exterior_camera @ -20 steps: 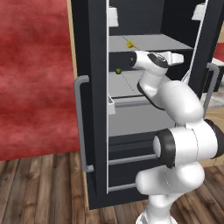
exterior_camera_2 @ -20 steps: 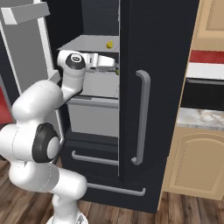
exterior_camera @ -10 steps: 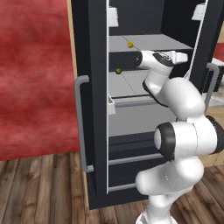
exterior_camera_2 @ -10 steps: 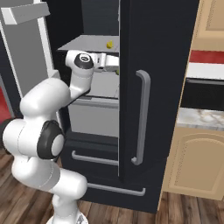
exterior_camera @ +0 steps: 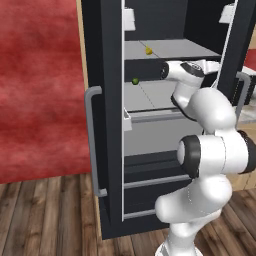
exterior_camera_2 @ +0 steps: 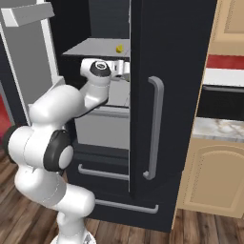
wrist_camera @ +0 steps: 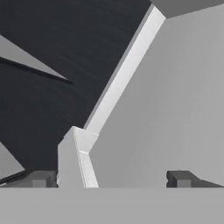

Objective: Take the lemon wedge from the fridge and place it on the plate with fish on the dining counter.

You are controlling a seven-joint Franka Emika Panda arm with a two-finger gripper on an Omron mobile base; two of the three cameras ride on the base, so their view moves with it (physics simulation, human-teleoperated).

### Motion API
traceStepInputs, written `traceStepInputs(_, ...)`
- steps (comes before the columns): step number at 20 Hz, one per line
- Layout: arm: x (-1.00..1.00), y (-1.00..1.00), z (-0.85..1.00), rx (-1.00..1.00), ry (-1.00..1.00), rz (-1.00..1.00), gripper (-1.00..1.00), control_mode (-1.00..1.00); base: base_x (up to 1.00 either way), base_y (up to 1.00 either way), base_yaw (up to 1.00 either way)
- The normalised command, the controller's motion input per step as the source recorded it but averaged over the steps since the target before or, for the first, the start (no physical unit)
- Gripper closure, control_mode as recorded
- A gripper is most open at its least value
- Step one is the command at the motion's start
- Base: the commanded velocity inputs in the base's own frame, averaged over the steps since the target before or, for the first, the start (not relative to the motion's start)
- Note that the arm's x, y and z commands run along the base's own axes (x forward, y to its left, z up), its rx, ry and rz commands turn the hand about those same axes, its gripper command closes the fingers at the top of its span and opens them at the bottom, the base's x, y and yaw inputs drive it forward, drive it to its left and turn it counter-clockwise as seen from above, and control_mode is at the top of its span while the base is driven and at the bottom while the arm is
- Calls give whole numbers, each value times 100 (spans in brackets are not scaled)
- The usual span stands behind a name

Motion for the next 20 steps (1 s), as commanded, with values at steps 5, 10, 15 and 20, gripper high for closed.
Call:
traceStepInputs(5,-45,-50,0,0,-2,-3,-100,-100,0,0,0)
traceStepInputs(10,-95,-65,0,3,-5,-16,-100,-100,0,0,0)
traceStepInputs(15,-95,-94,0,5,-8,-21,-100,-100,0,0,0)
traceStepInputs(20,-37,-71,0,4,-11,-3,-100,-100,0,0,0)
